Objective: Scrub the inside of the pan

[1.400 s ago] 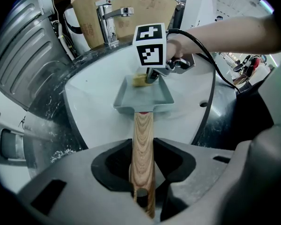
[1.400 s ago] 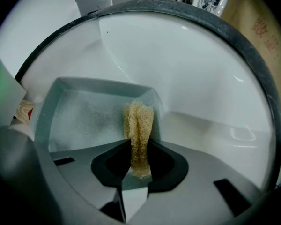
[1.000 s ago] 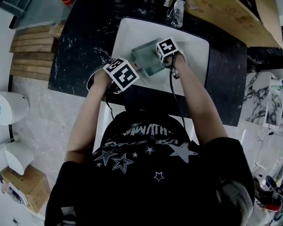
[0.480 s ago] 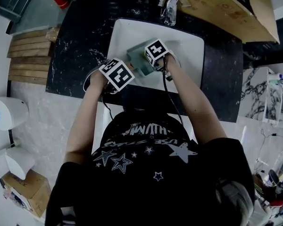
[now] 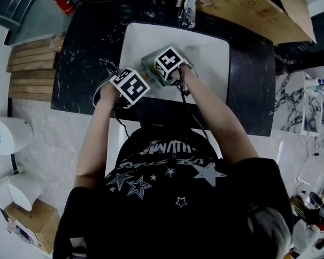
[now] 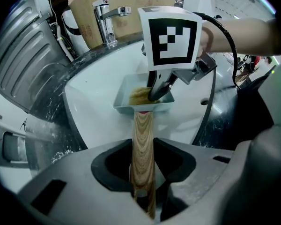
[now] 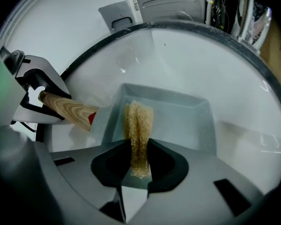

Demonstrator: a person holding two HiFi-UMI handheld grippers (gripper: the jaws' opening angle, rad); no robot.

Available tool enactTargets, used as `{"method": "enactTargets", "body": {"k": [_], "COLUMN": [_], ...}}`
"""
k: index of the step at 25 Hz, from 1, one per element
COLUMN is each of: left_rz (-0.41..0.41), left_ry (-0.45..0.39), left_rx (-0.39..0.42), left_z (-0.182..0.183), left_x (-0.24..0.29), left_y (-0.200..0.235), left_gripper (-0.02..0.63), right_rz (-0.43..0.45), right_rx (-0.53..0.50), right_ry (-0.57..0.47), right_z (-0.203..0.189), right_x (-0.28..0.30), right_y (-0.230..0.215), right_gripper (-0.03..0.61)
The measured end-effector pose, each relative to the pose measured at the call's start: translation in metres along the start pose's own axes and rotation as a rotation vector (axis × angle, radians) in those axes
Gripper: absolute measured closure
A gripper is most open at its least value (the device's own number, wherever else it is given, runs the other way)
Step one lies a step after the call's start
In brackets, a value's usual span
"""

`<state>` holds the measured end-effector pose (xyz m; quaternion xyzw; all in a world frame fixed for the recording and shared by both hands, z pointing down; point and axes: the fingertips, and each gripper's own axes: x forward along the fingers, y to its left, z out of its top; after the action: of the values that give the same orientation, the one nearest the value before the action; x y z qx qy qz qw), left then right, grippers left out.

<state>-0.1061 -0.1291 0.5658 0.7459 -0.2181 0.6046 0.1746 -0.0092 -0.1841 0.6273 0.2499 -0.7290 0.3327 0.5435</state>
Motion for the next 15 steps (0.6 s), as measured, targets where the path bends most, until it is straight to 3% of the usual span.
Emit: {"method": "enactTargets", "body": {"k": [15], "left_rz": [-0.009], "left_ry": [0.004], "left_rx": [0.002], "left_z": [0.000], "left_x": [0.001], "left_y": [-0.001], "left_gripper": [0.468], "right_rz": [0.093], "right_rx": [0.041], "right_ry": [-0.075], "right_z": [0.003], "right_x": [-0.004], "right_y": [0.011], "right_gripper": [0.491]}}
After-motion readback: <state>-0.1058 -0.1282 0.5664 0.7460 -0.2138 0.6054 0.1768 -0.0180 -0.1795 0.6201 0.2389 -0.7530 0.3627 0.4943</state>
